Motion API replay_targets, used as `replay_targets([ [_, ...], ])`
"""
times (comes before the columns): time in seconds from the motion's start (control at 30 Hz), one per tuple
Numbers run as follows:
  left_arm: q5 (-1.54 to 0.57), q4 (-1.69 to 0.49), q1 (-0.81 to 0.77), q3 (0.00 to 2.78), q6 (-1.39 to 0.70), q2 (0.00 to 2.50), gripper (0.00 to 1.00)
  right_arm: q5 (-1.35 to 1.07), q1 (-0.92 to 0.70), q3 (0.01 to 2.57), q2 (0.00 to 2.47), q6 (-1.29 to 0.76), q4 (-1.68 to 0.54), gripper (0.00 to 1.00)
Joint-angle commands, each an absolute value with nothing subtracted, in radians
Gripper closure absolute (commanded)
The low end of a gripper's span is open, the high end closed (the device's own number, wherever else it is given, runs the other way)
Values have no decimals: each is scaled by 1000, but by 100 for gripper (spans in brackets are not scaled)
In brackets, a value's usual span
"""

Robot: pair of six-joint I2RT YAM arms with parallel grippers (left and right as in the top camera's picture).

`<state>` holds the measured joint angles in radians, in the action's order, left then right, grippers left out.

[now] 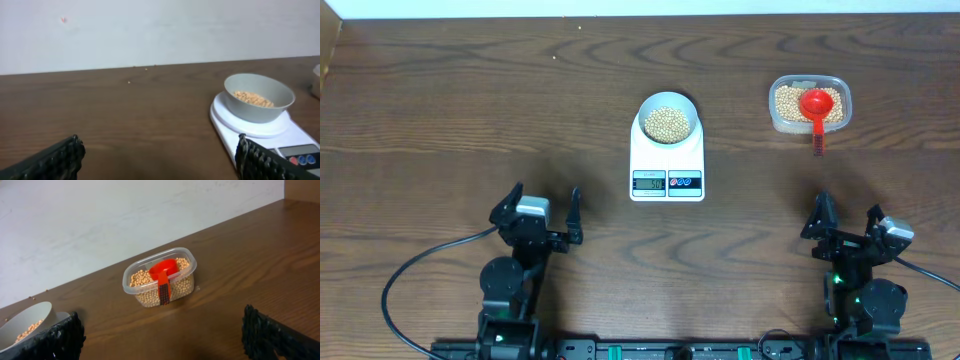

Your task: Scoop item into bowl and weigh 50g on scale

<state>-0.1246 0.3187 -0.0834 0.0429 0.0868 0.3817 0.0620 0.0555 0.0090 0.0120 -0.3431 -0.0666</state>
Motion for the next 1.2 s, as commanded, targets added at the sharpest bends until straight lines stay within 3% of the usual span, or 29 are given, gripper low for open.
replay_targets([
  [0.0,-121,338,-60,4,101,367,2,60,52,5,6,-324,-68,1],
  [0.6,-115,101,-12,4,104,116,2,60,52,5,6,-324,-68,1],
  [0.77,-115,-68,-12,4,104,4,2,60,52,5,6,-324,-68,1],
  [1.17,-115,-60,-10,4,104,2,2,60,52,5,6,-324,-68,1],
])
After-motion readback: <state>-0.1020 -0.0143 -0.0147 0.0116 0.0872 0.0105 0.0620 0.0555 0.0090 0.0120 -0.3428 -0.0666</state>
